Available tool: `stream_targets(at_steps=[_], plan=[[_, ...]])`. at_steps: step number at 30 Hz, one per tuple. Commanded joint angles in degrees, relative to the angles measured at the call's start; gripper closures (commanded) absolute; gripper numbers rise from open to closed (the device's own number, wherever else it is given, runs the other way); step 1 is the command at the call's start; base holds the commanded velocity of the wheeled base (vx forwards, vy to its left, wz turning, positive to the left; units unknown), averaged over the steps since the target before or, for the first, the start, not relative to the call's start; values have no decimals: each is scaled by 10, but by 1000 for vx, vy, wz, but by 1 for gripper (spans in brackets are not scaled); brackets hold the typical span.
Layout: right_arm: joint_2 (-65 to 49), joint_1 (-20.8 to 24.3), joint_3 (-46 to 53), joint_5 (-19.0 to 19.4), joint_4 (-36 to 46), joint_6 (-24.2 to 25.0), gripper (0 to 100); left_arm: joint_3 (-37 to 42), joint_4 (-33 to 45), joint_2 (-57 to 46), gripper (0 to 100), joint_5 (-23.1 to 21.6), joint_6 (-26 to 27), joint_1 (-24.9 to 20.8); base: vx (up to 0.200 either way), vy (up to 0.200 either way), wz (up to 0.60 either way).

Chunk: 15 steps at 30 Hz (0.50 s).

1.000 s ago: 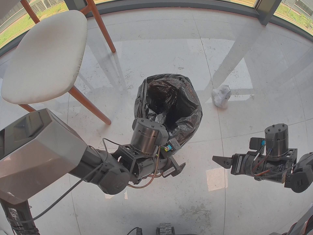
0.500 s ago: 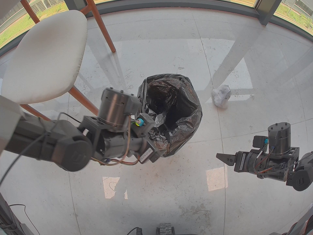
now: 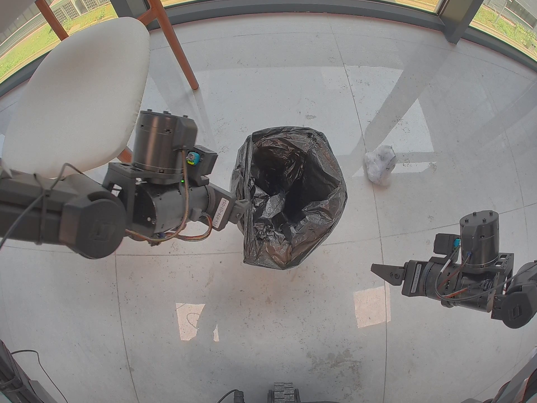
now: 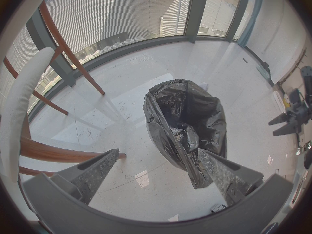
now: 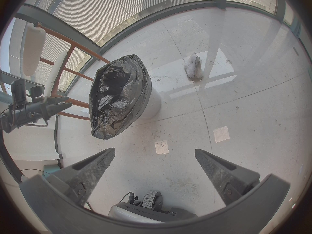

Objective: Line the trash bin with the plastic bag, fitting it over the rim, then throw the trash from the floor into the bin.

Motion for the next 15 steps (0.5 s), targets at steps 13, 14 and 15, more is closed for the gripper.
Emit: stream_targets(at_steps=[13, 14, 15], plan=[[4, -2, 0, 3, -1, 2, 0, -196, -5, 203, 0, 75, -11, 5, 0, 0, 0], [4, -2, 0, 3, -1, 2, 0, -203, -5, 208, 0, 75, -11, 5, 0, 0, 0], [4, -3, -1, 3, -1, 2, 0, -211, -6, 214, 0, 75, -12, 5, 0, 0, 0]])
